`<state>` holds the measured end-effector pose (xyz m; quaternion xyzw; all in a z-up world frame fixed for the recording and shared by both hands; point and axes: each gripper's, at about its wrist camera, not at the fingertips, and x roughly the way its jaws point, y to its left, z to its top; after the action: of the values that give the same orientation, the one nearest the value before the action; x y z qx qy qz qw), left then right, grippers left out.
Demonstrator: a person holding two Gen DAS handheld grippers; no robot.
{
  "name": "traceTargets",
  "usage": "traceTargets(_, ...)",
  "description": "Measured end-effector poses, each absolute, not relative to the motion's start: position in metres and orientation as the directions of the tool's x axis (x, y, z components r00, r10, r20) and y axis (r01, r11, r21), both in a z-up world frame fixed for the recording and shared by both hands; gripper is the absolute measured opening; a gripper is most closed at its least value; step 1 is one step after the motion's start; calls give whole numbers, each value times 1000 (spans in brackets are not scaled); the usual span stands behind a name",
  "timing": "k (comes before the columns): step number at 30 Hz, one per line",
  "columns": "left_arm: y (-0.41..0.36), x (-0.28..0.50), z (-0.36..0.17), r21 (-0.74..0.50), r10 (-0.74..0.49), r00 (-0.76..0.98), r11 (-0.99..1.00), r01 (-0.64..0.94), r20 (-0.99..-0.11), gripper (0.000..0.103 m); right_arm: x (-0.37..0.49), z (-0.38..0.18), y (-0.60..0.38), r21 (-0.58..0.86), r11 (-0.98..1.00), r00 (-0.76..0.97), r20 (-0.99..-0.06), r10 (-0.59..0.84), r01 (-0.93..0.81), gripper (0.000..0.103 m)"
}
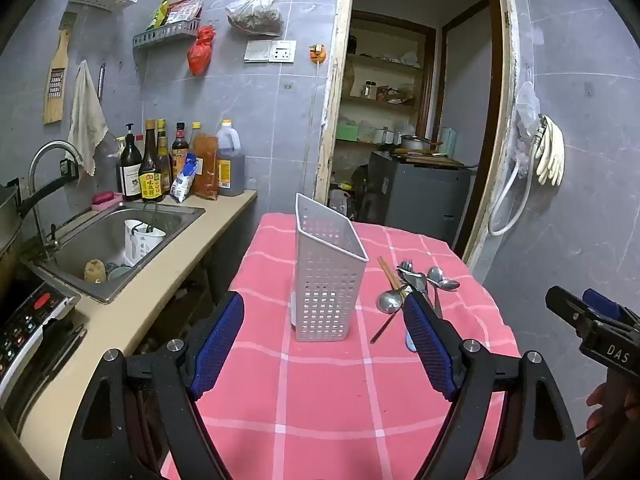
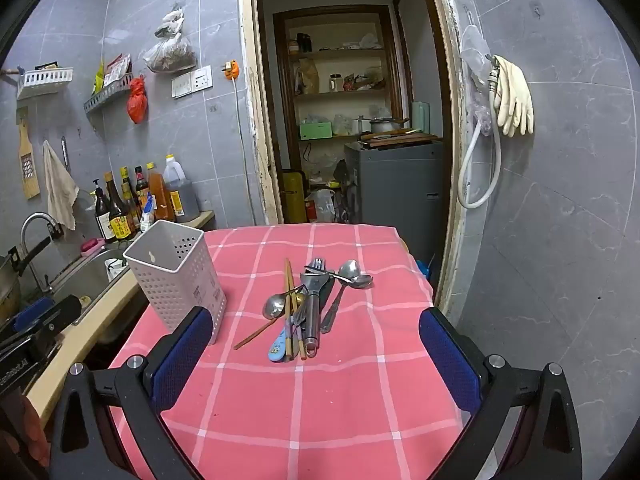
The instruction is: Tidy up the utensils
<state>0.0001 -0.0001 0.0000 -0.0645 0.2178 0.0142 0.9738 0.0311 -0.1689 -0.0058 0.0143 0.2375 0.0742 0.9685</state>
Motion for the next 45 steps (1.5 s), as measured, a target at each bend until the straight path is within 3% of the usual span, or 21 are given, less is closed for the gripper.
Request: traceTargets(45,5,-8,-12,-125,2,905,990,-61,-426,77,28,-9,-162,72,987,871,-463,163,-146,103)
